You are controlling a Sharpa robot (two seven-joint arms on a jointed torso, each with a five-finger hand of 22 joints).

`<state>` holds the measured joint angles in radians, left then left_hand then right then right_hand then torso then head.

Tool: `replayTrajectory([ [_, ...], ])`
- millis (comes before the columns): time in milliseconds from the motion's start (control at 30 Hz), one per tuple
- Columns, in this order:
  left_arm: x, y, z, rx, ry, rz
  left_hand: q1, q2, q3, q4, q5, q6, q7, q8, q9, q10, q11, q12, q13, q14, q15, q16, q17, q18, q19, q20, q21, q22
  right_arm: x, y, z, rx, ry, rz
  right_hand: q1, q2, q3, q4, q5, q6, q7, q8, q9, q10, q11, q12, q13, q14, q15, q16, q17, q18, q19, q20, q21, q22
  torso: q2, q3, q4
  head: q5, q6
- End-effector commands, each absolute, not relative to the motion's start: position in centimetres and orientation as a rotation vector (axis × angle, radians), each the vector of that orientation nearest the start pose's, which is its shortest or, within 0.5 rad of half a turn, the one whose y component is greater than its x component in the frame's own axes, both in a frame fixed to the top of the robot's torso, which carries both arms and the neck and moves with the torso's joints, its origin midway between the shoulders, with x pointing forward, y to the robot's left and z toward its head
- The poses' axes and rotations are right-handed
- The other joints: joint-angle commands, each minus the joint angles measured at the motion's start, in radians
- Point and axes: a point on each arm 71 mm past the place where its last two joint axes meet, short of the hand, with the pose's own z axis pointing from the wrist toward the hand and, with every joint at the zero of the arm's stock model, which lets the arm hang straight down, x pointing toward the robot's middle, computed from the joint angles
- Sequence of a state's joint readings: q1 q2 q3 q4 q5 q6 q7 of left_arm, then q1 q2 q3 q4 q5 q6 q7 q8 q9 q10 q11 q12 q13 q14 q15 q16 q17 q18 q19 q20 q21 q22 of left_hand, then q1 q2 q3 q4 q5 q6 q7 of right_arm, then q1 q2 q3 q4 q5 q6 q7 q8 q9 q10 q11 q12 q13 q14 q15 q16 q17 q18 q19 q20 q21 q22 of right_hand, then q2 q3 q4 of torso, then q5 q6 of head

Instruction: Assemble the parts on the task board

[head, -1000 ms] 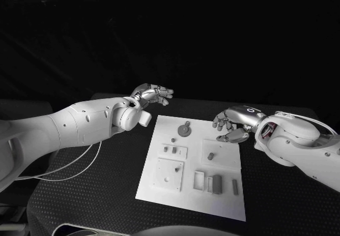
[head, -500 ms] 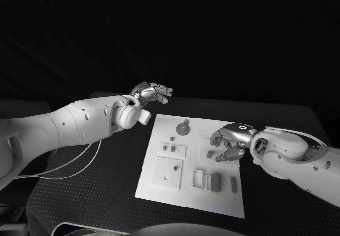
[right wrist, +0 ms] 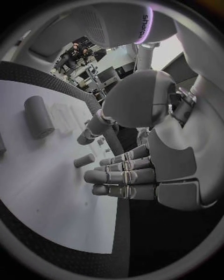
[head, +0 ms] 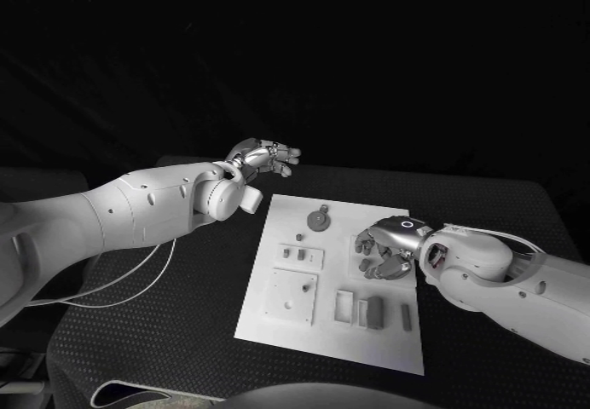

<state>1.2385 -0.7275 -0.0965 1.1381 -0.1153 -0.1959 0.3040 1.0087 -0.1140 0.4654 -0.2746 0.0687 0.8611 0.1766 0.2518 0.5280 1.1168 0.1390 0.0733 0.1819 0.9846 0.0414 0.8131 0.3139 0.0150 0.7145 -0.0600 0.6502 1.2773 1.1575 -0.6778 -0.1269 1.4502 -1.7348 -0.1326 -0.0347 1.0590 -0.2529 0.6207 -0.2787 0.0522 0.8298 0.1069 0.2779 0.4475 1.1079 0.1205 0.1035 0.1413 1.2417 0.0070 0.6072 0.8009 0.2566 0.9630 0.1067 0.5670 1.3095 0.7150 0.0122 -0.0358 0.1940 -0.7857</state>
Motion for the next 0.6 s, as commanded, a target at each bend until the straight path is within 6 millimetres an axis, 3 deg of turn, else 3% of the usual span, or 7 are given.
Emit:
replayTrajectory([
  [33,55.1,26.4,-20.1,-1.040,1.493,-1.316,0.006,0.005,-0.001,0.005,0.002,-0.004,0.001,0.001,-0.002,0.003,0.005,0.005,-0.002,0.005,0.004,-0.007,0.001,0.016,0.001,0.007,-0.005,0.001,46.1,-12.6,-25.0,-0.671,1.774,0.612,0.014,0.004,0.020,0.004,-0.003,0.001,-0.005,0.006,0.000,0.010,-0.002,0.006,-0.001,0.008,0.000,0.004,0.002,0.005,0.009,-0.001,0.003,0.010,0.000,-0.0014,0.0023,0.002,-0.005],
  [267,55.1,26.6,-20.1,-1.042,1.491,-1.312,0.005,0.005,-0.001,0.006,0.002,-0.005,0.001,0.000,-0.002,0.003,0.005,0.005,-0.002,0.005,0.004,-0.007,0.002,0.016,0.001,0.007,-0.005,0.002,45.9,-12.4,-25.7,-0.688,1.787,0.607,0.038,0.050,0.101,0.017,-0.004,0.054,0.020,0.040,0.014,0.063,-0.020,0.040,0.007,0.026,-0.017,0.011,0.006,0.005,0.026,-0.008,0.011,0.013,0.000,-0.0001,-0.0021,0.007,-0.012],
  [367,55.1,26.6,-20.1,-1.042,1.492,-1.312,0.004,0.006,-0.001,0.006,0.002,-0.005,0.002,0.000,-0.002,0.003,0.005,0.005,-0.002,0.005,0.004,-0.007,0.002,0.016,0.001,0.007,-0.006,0.002,46.0,-12.4,-25.7,-0.697,1.787,0.602,0.035,0.048,0.124,0.018,-0.004,0.064,0.023,0.046,0.015,0.063,-0.020,0.041,0.006,0.028,-0.017,0.011,0.007,0.005,0.028,-0.008,0.013,0.014,-0.001,-0.0003,-0.0023,0.007,-0.013],
  [600,55.1,26.6,-20.1,-1.042,1.491,-1.311,0.004,0.006,-0.001,0.006,0.002,-0.005,0.001,0.001,-0.002,0.003,0.005,0.005,-0.002,0.005,0.004,-0.008,0.002,0.016,0.001,0.007,-0.006,0.002,45.9,-12.0,-26.0,-0.706,1.781,0.604,0.034,0.068,0.150,0.015,-0.004,0.099,0.030,0.064,0.022,0.089,-0.029,0.059,0.011,0.037,-0.025,0.014,0.010,0.005,0.036,-0.012,0.020,0.017,-0.001,0.0012,-0.0026,0.008,-0.016],
])
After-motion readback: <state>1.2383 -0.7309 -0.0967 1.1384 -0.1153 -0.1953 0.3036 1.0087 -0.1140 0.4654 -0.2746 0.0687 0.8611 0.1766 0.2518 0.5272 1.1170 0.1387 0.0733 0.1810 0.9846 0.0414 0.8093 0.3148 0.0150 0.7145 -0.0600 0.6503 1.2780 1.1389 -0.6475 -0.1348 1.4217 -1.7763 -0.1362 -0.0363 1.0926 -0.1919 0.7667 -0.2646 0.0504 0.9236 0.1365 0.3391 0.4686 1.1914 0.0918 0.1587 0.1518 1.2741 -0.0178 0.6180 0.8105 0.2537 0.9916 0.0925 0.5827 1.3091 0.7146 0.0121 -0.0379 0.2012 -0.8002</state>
